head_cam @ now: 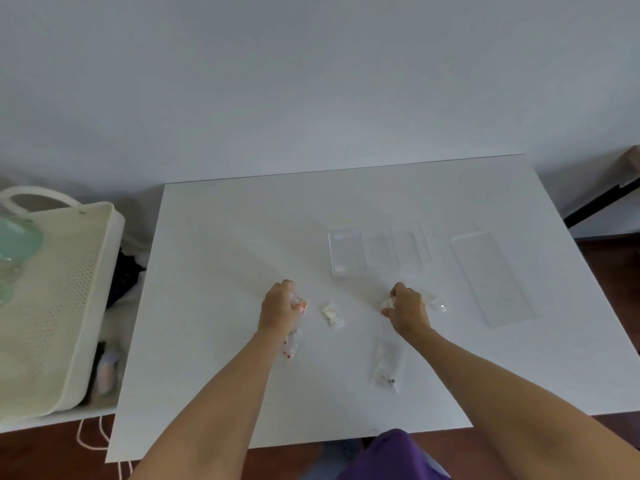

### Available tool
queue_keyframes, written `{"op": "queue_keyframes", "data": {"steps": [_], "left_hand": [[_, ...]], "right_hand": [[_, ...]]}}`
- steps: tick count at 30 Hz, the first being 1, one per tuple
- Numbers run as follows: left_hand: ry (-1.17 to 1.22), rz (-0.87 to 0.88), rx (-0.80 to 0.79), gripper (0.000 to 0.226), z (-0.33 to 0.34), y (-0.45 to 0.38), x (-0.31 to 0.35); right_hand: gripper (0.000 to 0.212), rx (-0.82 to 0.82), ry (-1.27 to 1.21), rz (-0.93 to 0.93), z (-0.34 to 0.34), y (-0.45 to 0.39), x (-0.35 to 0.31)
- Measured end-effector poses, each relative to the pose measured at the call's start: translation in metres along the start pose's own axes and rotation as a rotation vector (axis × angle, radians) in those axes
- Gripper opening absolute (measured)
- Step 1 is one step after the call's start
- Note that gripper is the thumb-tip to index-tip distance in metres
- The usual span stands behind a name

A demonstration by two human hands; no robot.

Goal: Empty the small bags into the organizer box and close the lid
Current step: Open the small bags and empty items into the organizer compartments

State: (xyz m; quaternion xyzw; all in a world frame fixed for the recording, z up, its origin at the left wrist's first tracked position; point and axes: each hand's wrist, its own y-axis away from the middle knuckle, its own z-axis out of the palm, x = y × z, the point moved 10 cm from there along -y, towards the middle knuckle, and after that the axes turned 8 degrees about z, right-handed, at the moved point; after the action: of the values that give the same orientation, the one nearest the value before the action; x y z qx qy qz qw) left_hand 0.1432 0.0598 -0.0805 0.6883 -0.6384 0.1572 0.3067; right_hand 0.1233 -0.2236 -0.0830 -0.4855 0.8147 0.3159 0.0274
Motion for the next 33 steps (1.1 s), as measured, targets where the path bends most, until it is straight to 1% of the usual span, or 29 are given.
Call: {"op": "queue_keyframes", "data": {"steps": [2,4,7,9,10,11,15,18,21,23,26,30,33], "left_hand": [[0.030,-0.027,-0.003,0.032,0.000,0.001,-0.002],[0.045,-0.053,-0.003,0.031,-0.002,0.002,-0.004],[0.059,-0.028,0.026,0.022,-0.006,0.004,0.001],[0.077,0.008,0.065,0.014,-0.012,0.005,0.008],[0.092,0.029,0.089,0.010,-0.015,0.005,0.013],[0.109,0.055,0.114,0.007,-0.020,0.004,0.020],[0.144,0.160,0.185,0.003,-0.035,-0.008,0.055],[0.146,0.251,0.202,0.009,-0.038,-0.019,0.092],[0.138,0.329,0.191,0.014,-0.034,-0.032,0.130],[0.151,0.338,0.166,0.014,-0.028,-0.041,0.150],[0.164,0.315,0.118,0.010,-0.014,-0.054,0.170],[0.156,0.262,0.071,0.009,0.001,-0.066,0.180],[0.114,0.226,0.018,0.010,0.019,-0.074,0.182]], "right_hand": [[0.032,-0.018,-0.005,0.005,0.001,-0.001,-0.001],[0.029,-0.039,0.002,-0.009,0.002,-0.002,-0.004],[0.011,-0.069,0.035,-0.040,0.001,0.001,-0.008],[0.031,-0.079,0.020,-0.045,0.000,0.000,-0.005],[0.037,-0.084,-0.005,-0.040,-0.003,0.000,-0.003],[0.038,-0.082,-0.029,-0.043,-0.007,0.000,-0.001],[0.021,-0.055,-0.159,-0.072,-0.035,-0.006,0.002],[0.026,0.001,-0.247,-0.110,-0.063,-0.010,0.003],[0.023,0.030,-0.327,-0.127,-0.086,-0.016,0.005],[0.026,0.052,-0.359,-0.139,-0.100,-0.020,0.005],[0.026,0.086,-0.355,-0.161,-0.118,-0.025,0.003],[0.016,0.112,-0.414,-0.170,-0.131,-0.029,0.000],[0.012,0.117,-0.434,-0.171,-0.137,-0.032,0.002]]}}
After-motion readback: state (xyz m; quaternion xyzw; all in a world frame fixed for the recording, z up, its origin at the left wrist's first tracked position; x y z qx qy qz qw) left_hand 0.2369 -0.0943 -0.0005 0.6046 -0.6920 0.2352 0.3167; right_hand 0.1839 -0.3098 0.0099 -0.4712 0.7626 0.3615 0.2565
